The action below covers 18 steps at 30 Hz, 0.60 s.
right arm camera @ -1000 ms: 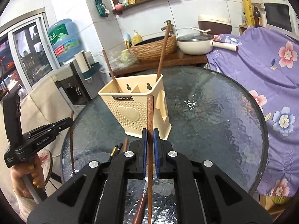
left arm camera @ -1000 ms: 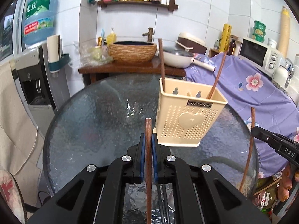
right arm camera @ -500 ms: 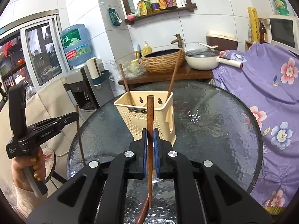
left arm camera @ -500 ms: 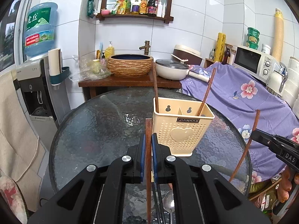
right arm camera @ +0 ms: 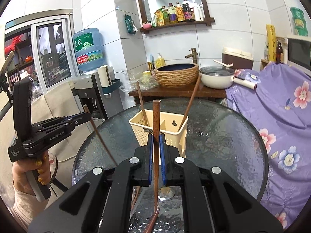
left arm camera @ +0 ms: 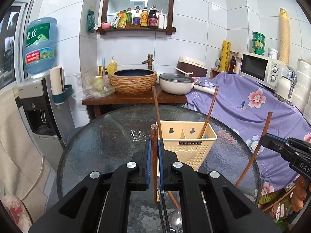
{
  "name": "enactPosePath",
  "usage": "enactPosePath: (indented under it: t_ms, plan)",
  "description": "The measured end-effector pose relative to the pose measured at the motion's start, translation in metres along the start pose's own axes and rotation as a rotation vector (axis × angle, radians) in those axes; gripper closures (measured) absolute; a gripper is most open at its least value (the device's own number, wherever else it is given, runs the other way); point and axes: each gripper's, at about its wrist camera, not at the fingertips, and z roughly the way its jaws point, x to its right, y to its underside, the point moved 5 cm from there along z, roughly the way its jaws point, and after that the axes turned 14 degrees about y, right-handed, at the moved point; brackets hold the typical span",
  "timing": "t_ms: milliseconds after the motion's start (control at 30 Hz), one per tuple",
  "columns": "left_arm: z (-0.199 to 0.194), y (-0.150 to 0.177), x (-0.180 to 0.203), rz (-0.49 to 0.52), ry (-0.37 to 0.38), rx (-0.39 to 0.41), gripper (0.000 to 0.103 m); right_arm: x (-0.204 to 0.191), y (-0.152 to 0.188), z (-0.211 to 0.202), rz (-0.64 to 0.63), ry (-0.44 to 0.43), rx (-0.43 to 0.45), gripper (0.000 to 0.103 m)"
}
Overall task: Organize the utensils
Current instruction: 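Lift both held chopsticks and carry them above the cream utensil holder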
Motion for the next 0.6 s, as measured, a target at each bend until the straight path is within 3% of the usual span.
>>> enactPosePath:
  t_ms: [167, 300, 600]
  plan:
    - [-0.003, -0.016, 0.003, 0.006, 0.027, 0.016, 0.096, -0.007, -0.023, -0.004, -0.036, -0.009, 0.028, 0.096]
    - [-0.008, -0.04, 0.014, 0.019, 0.091, 0.023, 0.096, -0.011, -0.045, -0.008, -0.054, -0.014, 0.058, 0.096]
    - [-0.014, -0.118, 0.032, 0.017, 0.162, 0.094, 0.096, -0.016, -0.11, -0.013, -0.051, 0.007, 0.148, 0.096]
